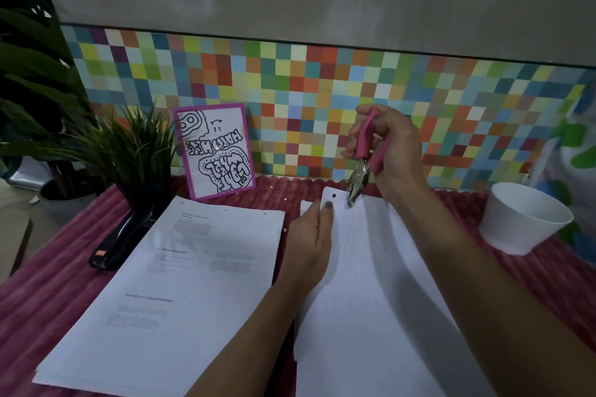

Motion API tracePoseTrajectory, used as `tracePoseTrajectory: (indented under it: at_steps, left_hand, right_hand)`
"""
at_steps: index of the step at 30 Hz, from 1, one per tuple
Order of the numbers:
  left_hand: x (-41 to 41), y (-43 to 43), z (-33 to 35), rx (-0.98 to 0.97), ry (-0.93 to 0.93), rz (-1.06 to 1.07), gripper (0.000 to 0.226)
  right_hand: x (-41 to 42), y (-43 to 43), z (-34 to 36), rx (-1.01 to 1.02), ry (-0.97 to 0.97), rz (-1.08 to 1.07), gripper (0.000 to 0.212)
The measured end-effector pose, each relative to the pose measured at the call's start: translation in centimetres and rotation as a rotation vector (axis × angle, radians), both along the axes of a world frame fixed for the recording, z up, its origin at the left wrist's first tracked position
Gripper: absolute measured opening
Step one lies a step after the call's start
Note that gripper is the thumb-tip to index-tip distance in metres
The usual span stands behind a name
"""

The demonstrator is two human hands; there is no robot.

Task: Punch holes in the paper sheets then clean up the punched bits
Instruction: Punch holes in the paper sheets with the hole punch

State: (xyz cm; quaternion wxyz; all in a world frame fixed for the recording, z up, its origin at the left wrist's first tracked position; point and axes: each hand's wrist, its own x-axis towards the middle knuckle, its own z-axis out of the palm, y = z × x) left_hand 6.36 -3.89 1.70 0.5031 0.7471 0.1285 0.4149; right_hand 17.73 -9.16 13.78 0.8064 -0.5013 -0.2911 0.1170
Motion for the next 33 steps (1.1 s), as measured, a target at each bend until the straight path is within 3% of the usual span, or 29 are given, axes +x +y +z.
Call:
tracePoseTrajectory:
  at_steps: [4, 12, 33]
  left_hand:
    - [0.3, 0.4, -0.7, -0.057, -0.021, 0.000, 0.037]
    - [0.9, 0.2, -1.1, -0.211, -0.041, 0.056, 0.027]
    - [1.0, 0.1, -1.3, -0.092, -0.007, 0.101, 0.024]
  right_hand:
    - [1.2, -1.0, 0.9, 0.001, 0.038, -0.027, 0.023]
    - [2.4, -2.3, 1.2, -0.014, 0.048, -0.038, 0.021]
    - [1.2, -1.4, 1.2, -0.128, -0.106, -0.163, 0.018]
